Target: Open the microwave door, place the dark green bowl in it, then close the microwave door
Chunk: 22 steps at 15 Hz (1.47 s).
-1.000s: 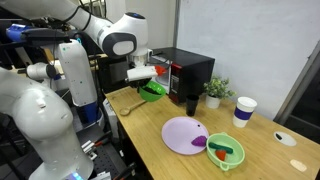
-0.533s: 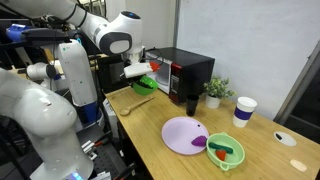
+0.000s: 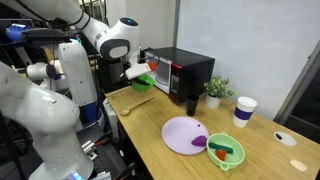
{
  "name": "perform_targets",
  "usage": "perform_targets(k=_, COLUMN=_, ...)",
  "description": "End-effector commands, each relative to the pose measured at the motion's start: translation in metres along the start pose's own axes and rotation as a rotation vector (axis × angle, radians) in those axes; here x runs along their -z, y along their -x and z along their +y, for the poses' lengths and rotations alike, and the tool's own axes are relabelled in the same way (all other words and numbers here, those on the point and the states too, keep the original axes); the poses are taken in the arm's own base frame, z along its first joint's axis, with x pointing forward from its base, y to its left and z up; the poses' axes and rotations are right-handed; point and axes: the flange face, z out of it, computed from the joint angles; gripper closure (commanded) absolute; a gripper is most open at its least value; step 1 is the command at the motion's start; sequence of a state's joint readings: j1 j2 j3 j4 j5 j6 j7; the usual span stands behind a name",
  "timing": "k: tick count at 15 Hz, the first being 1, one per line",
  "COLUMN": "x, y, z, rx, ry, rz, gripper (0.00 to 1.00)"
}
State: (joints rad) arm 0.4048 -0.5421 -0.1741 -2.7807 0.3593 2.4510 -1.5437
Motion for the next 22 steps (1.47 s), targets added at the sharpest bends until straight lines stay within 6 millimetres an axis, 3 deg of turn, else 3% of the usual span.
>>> perform_targets(k=1, x=-0.024, y=-0.013, z=0.004, rx=0.075, ry=0.027, rz=0.014, gripper=0.99)
perform_targets(k=14, x=-0.1, y=-0.08, z=0.006, rx=0.233, ry=0.144, rz=-0.019, gripper=0.99)
perform_targets(k=21, x=-0.135, y=-0.087, z=0.03, rx=0.245, ry=0.153, rz=-0.071, gripper=0.99)
perform_targets(k=22, x=-0.126, y=-0.087, z=0.016, rx=0.238, ry=0.139, rz=-0.06, gripper=0.95)
